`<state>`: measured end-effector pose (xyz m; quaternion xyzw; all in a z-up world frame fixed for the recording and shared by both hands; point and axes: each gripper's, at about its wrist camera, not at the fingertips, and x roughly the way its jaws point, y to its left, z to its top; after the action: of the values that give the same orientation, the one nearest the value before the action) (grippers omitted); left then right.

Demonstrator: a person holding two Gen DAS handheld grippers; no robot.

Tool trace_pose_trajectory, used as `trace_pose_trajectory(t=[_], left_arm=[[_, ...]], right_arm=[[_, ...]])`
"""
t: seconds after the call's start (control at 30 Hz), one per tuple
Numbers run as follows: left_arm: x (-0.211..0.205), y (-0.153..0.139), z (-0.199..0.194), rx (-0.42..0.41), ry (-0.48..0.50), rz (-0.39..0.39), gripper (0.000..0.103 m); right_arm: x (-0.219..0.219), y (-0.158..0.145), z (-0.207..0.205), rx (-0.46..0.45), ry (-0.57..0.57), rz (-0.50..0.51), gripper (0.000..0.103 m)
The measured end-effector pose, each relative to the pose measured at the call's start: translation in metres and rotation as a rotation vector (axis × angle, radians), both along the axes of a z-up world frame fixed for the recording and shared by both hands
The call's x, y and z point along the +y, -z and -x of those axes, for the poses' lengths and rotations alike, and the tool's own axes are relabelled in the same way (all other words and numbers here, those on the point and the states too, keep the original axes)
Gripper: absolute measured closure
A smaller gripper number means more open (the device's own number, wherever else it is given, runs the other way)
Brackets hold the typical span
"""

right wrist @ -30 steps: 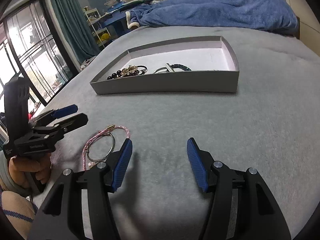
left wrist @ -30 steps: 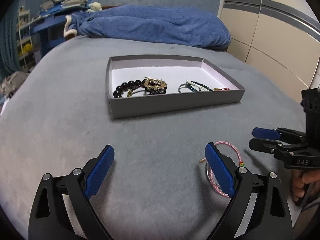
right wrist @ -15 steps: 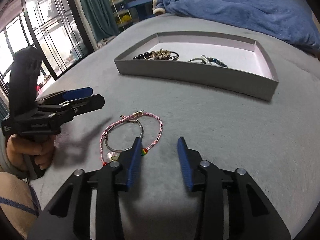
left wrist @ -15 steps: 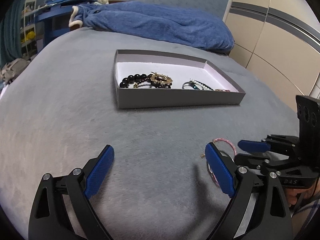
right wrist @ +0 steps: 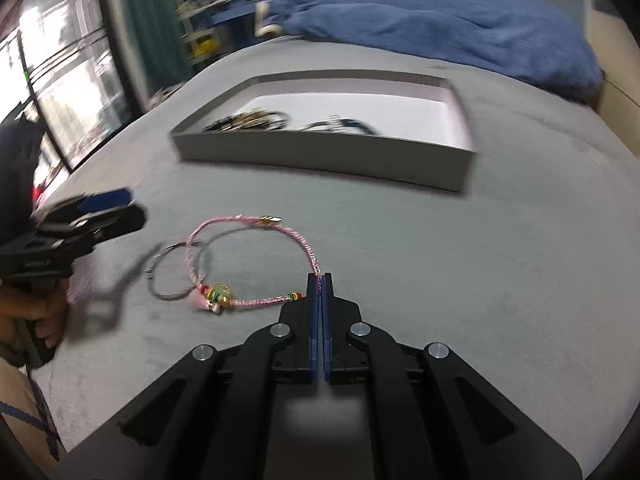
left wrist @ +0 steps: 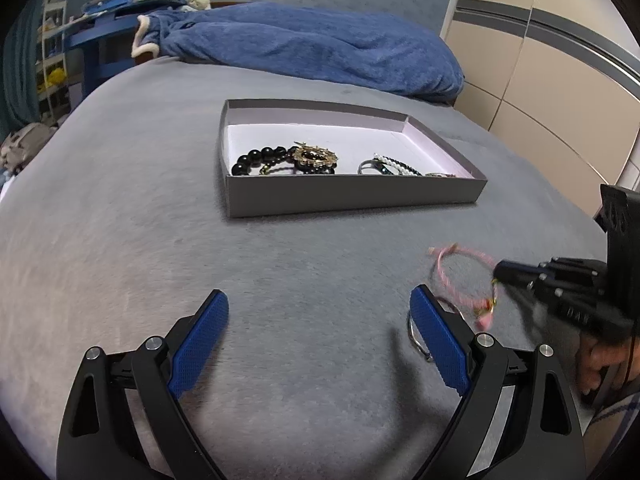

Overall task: Organize jewelry
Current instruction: 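Grasp the pink string bracelet with the right tool, then grasp the silver hoop bangle with the left tool while the right tool holds the pink bracelet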

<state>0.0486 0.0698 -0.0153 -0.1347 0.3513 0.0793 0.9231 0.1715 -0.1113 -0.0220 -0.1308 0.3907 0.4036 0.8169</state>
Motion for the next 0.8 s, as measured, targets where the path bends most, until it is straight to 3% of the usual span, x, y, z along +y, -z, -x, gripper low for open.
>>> trace_pose_trajectory(t=[0.07,0.23,0.37,0.5,0.63,0.8], left_arm=[[-0.004,-0.001,0.0,-0.008,0.021,-0.011,0.011],[-0.039,-0.009,-0.002,-0.038,0.18,-0.091,0.011],[-0.065,-0.006,-0.01,-0.003,0.28,-0.173,0.011],[-0.069,0.002,-0.016,0.051,0.297,-0.183,0.013],[-0.071,0.012,-0.025,0.112,0.306,-0.18,0.027],[-0.07,0.013,-0.023,0.108,0.317,-0.168,0.037]], right_arm=[[-0.012,0.0,-0.006,0.0,0.044,-0.003,0.102],[-0.033,0.0,-0.016,0.012,0.131,-0.043,0.102],[-0.034,0.003,-0.018,0.027,0.141,-0.038,0.102],[-0.034,0.003,-0.018,0.028,0.14,-0.041,0.1],[-0.032,0.003,-0.016,0.018,0.139,-0.038,0.099],[-0.027,0.001,-0.013,-0.001,0.117,-0.035,0.093]])
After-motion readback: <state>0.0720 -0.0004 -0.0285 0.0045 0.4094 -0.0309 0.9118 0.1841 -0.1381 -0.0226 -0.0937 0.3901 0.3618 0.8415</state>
